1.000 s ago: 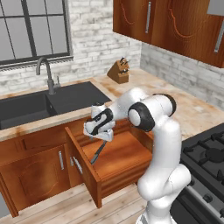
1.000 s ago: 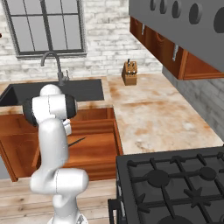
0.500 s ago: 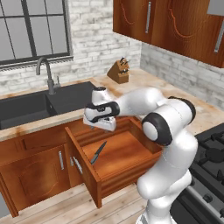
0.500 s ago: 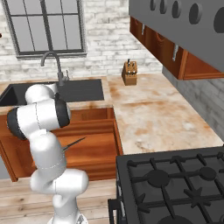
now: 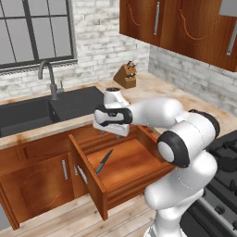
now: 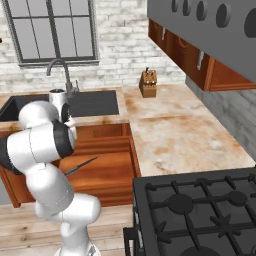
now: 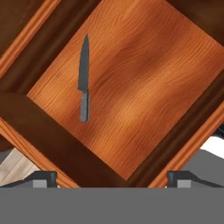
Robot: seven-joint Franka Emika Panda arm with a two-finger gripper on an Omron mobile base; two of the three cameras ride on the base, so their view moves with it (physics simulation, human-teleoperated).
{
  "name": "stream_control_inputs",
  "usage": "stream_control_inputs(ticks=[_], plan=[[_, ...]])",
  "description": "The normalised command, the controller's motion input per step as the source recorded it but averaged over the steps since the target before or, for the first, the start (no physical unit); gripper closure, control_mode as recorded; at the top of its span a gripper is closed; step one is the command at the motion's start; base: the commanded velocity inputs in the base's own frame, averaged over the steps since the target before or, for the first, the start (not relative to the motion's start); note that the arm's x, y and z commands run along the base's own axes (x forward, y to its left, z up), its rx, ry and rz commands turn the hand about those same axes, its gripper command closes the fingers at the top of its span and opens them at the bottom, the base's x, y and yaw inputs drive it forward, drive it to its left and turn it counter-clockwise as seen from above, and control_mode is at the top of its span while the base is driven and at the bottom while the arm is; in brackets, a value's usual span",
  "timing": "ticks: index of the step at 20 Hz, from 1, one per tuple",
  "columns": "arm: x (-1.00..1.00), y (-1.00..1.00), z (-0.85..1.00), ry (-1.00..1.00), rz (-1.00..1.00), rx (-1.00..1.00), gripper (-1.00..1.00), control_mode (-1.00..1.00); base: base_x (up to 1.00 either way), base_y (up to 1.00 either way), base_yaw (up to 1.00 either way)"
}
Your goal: Pick up the metallic utensils from the counter and place them in the open drawer. Make sure not to pick up any wooden utensils.
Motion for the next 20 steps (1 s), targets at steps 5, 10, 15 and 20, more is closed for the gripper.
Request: stream_control_inputs(ticks=[5,10,15,20], plan=[[-0.59,-0.23,0.19,-0.07,0.14,0.01,-1.00,-1.00,0.00,0.00,0.00],[-0.94,-0.15,0.46,-0.14,0.23,-0.05,-1.00,-1.00,0.00,0.00,0.00],[-0.57,-0.26,0.48,-0.06,0.30,-0.10,-1.00,-1.00,0.00,0.00,0.00],[-0.42,-0.29,0.58,-0.13,0.27,-0.03,-1.00,-1.00,0.00,0.00,0.00]])
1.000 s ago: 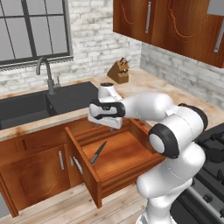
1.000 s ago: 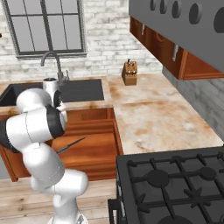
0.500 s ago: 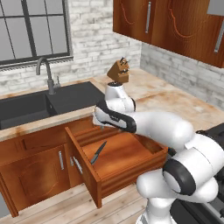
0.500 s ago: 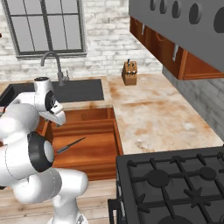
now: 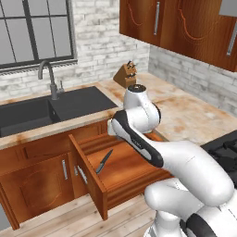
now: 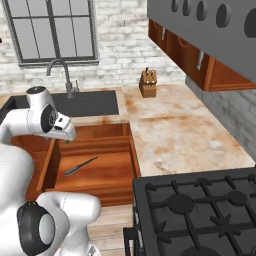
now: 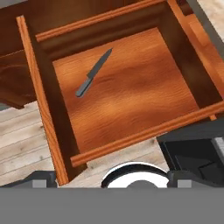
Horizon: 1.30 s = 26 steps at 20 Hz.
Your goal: Pick up the metallic utensils from the counter and place them in the open drawer. Make sure not to pick up any wooden utensils.
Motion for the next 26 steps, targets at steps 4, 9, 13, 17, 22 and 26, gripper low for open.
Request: stream_control_inputs(ticks=[4,9,13,17,22,26], plan=[[-0.38,-0.39,0.43,-0.23,0.27,-0.02,-1.00,-1.00,0.00,0.00,0.00],[-0.39,-0.46,0.25,-0.38,0.23,0.00,-1.00,-1.00,0.00,0.00,0.00],[-0.23,-0.50,0.18,-0.33,0.14,0.00,-1.00,-1.00,0.00,0.00,0.00],[-0.12,-0.06,0.07,-0.27,0.00,0.00,-1.00,-1.00,0.00,0.00,0.00],[-0.16,-0.02,0.38,-0.02,-0.02,0.00,-1.00,-1.00,0.00,0.00,0.00],[-0.17,-0.21,0.30,0.00,-0.04,0.00,-1.00,-1.00,0.00,0.00,0.00]])
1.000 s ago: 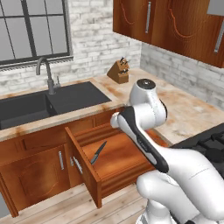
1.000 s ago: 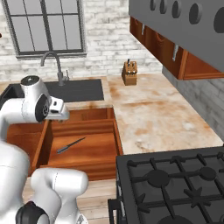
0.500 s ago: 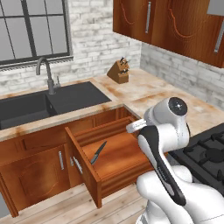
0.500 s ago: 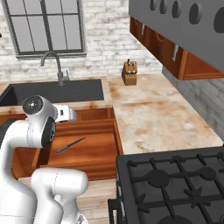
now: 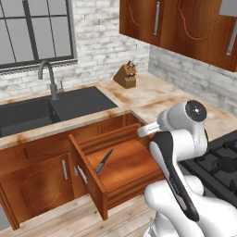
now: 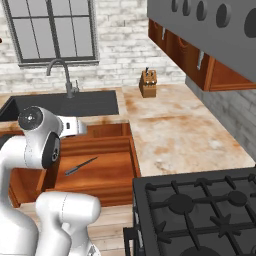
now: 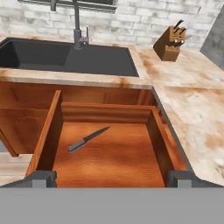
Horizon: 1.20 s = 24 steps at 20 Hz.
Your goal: Pick up the metallic utensils from the counter and place them in the open drawer. Make sure not to pick up any wooden utensils.
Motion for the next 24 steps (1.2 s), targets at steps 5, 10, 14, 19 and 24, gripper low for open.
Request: stream_control_inputs(ticks=[5,10,14,19,24], plan=[[-0.01,-0.10,0.05,0.06,-0.10,0.00,-1.00,-1.00,0.00,0.00,0.00],[0.00,-0.02,0.00,0.04,-0.08,0.00,-1.00,-1.00,0.00,0.00,0.00],[0.00,0.00,0.00,0.01,-0.03,0.00,-1.00,1.00,0.00,0.00,-0.01],[0.00,0.00,0.00,0.00,0.00,0.00,-1.00,1.00,-0.20,0.00,0.00],[0.00,0.00,0.00,0.00,0.00,0.00,-1.00,1.00,-0.55,0.01,0.00]])
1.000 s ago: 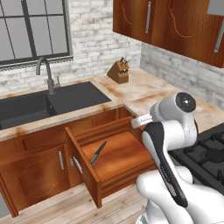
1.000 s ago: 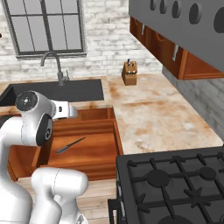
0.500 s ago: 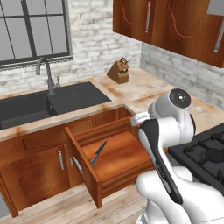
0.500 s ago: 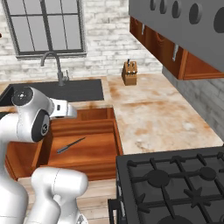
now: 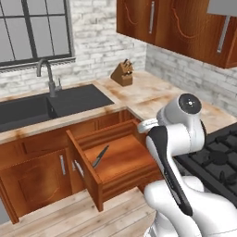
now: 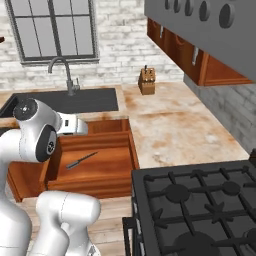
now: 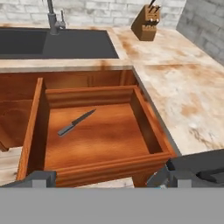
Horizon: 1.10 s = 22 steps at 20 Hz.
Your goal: Pick up the metallic utensils from the counter and place them in the open drawer. Make sure not to pick up any wooden utensils.
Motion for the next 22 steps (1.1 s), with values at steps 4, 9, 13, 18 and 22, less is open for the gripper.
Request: stream_control_inputs(ticks=[4,9,13,18,22], plan=[[0.00,0.00,0.00,0.00,0.00,0.00,-1.00,1.00,-0.57,0.56,0.00],[0.00,0.00,0.00,0.00,0.00,0.00,-1.00,1.00,-0.29,0.98,0.02],[0.00,0.00,0.00,0.00,0.00,0.00,-1.00,1.00,-0.40,1.00,0.30],[0.00,0.00,0.00,0.00,0.00,0.00,-1.00,1.00,-0.04,0.81,0.77],[0.00,0.00,0.00,0.00,0.00,0.00,-1.00,1.00,-0.14,0.26,1.00]])
